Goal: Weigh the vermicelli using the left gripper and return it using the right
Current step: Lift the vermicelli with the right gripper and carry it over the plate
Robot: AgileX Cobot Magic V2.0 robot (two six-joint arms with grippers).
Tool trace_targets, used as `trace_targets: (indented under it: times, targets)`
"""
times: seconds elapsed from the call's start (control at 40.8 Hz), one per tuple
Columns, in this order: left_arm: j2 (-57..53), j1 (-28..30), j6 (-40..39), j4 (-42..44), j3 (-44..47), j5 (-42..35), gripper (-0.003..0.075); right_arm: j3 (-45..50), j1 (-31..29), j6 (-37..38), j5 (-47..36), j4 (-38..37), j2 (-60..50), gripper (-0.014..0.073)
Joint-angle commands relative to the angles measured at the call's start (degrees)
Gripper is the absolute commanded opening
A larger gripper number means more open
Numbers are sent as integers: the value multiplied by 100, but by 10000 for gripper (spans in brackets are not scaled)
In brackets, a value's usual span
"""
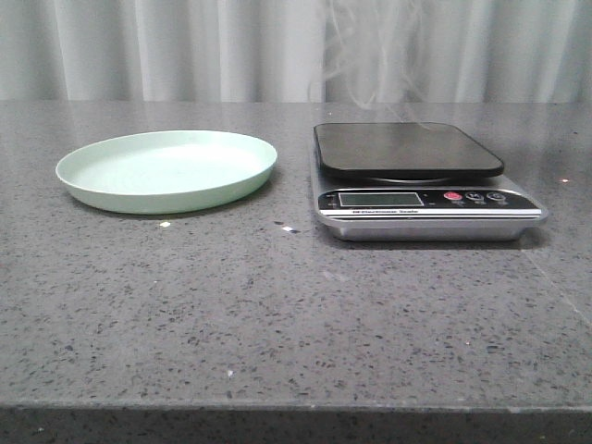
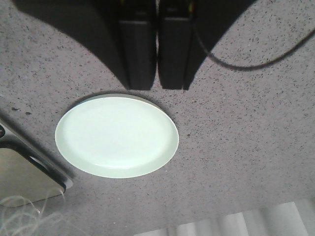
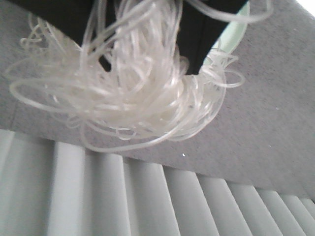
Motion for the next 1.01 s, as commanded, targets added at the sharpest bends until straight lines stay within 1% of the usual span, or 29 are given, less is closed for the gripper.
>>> trace_targets:
  times: [0.0, 0.196, 0.294, 0.589, 0.736, 0.834, 0.982]
  targets:
    - [15, -5, -46, 54, -156, -348, 137, -258, 15, -114, -742, 607, -231, 150]
    - [15, -5, -46, 54, -156, -348, 137, -258, 24, -772, -699, 1760, 11, 150]
    - [15, -5, -46, 54, -156, -348, 137, -258, 165, -1012, -687, 2098, 195, 150]
    - [15, -5, -46, 54, -156, -369, 137, -258, 834, -1124, -833, 2137, 866, 150]
    - [15, -5, -46, 54, -156, -369, 137, -258, 1109, -1394, -965, 2131, 1230, 150]
    - [15, -5, -46, 54, -156, -369, 137, -258, 1249, -1409, -1003, 2118, 1467, 150]
    - [15, -5, -46, 54, -156, -369, 137, -258, 1392, -1409, -1003, 1850, 1795, 150]
